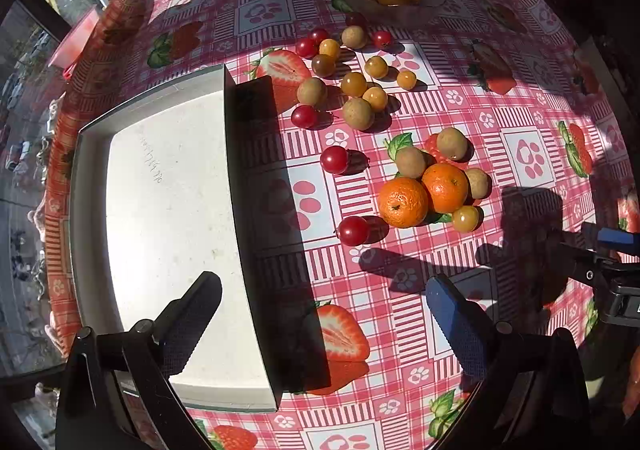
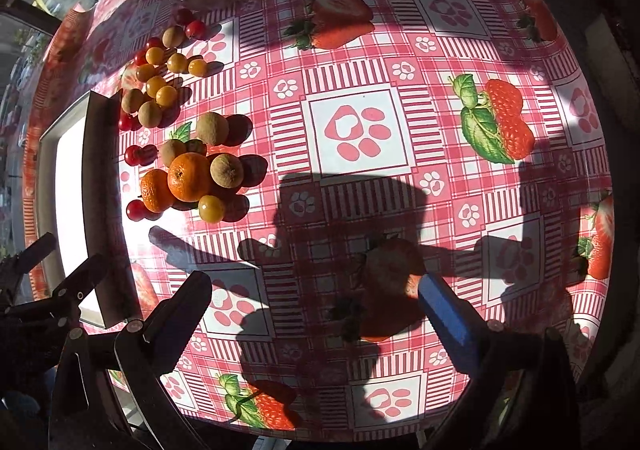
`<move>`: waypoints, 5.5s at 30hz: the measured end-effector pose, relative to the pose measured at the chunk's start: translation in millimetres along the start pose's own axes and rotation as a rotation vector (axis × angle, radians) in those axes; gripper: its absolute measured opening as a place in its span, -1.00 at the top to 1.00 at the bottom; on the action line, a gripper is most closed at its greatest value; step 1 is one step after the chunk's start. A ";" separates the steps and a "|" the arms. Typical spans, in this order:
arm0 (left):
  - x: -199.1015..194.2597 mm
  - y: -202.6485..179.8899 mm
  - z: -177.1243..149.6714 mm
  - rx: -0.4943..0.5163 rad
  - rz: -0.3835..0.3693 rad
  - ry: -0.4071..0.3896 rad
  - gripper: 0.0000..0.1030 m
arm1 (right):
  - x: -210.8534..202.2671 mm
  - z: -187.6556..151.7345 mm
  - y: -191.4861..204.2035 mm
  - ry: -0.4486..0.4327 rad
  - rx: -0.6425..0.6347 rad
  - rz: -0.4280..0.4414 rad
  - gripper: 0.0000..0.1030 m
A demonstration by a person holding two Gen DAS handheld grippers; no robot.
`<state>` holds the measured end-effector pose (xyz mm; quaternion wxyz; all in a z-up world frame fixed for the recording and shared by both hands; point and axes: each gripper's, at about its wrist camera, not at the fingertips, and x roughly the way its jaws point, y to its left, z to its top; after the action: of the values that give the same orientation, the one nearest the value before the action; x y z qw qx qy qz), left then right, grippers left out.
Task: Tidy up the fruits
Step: 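Move both tools from the tray toward the fruit cluster, then grasp a red cherry tomato with the left tool while the right tool grasps a brown fruit, then carry the tomato and brown fruit over the white tray with both tools, then open the left tool to drop the tomato while the right tool releases the brown fruit, then move both tools back from the tray to the fruit cluster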
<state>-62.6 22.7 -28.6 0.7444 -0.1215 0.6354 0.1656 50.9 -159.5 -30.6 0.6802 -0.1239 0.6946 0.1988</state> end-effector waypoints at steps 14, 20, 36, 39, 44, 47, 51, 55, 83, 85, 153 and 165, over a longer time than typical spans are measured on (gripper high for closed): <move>33.8 -8.6 3.7 0.033 -0.007 -0.002 -1.00 | 26.2 30.4 19.5 0.006 -0.065 0.014 -1.00; 45.7 -6.2 8.5 0.026 -0.008 -0.016 -1.00 | 45.7 52.2 46.9 -0.023 -0.114 0.020 -1.00; 62.1 -20.0 14.5 0.048 0.005 -0.026 -0.57 | 88.1 110.9 116.3 -0.044 -0.250 0.029 -0.35; 61.8 -17.7 14.0 0.038 -0.021 -0.025 -0.36 | 88.9 114.0 117.8 -0.038 -0.259 0.046 -0.11; 60.9 -21.1 11.0 0.034 -0.039 -0.025 -0.05 | 95.3 122.9 128.4 -0.017 -0.260 0.076 0.41; 57.0 -17.8 11.4 0.027 -0.050 -0.025 0.31 | 98.8 123.7 129.3 -0.016 -0.247 0.089 0.48; 56.3 -6.6 12.6 0.001 -0.092 -0.012 0.47 | 100.9 121.9 128.5 -0.017 -0.189 0.125 0.47; 55.7 0.7 12.9 -0.021 -0.127 -0.004 0.49 | 99.8 117.0 130.7 -0.018 -0.167 0.142 0.47; -9.3 98.1 -42.4 -0.161 -0.095 -0.099 0.51 | 45.9 63.4 224.6 -0.023 -0.356 0.264 0.47; -4.7 117.2 -53.3 -0.190 -0.070 -0.084 0.51 | 49.0 56.5 248.0 -0.007 -0.395 0.279 0.47; 14.6 -3.1 -2.0 0.103 -0.057 -0.010 -0.31 | 62.0 98.8 94.7 0.022 -0.012 0.118 -0.68; 39.0 -20.6 21.8 0.102 -0.086 -0.017 -0.31 | 75.1 135.3 110.3 0.039 -0.078 0.121 -0.68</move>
<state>-29.2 15.9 -64.1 0.7613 -0.1093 0.6309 0.1018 120.0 6.2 -92.8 0.6481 -0.1119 0.7056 0.2637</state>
